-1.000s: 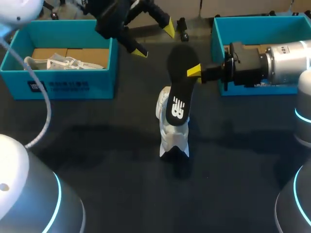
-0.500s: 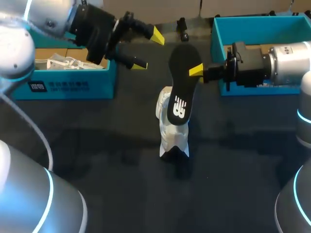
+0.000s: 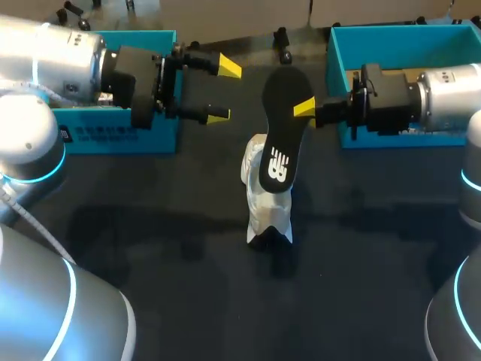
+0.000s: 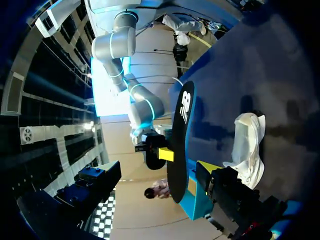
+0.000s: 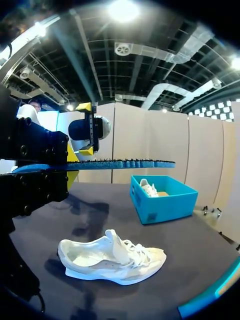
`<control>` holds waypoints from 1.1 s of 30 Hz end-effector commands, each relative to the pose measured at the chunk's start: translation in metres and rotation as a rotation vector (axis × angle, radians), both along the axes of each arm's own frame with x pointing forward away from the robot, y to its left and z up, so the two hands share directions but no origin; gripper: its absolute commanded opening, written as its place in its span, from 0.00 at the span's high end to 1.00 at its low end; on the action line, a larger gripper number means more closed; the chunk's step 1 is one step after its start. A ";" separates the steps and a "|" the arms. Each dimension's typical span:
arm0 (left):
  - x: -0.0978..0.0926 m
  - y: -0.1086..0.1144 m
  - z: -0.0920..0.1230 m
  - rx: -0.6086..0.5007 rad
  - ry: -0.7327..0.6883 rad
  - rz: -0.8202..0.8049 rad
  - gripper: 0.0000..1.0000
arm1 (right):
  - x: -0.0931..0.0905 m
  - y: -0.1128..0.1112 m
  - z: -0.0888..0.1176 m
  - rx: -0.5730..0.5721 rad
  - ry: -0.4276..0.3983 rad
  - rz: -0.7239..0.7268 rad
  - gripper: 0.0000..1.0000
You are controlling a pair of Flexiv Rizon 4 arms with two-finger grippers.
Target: Take the shoe out of the shoebox, open the shoe tongue, remove and reinsert the insole, then place the shoe into the shoebox
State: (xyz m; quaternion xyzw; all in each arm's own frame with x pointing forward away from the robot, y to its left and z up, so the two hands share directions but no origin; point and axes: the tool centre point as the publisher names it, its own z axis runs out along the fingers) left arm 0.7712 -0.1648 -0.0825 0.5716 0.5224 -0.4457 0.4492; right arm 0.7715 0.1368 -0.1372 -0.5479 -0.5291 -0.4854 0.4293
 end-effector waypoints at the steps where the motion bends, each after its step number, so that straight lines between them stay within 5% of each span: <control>1: -0.003 0.001 -0.002 -0.024 -0.003 0.004 0.00 | -0.002 0.001 0.000 -0.003 0.003 -0.003 1.00; 13: -0.003 0.000 -0.005 -0.027 0.000 0.002 0.00 | 0.009 0.005 -0.004 0.004 0.008 0.017 1.00; 33: 0.016 -0.017 -0.032 -0.183 0.027 0.056 0.00 | 0.011 0.025 0.012 0.027 -0.015 0.026 1.00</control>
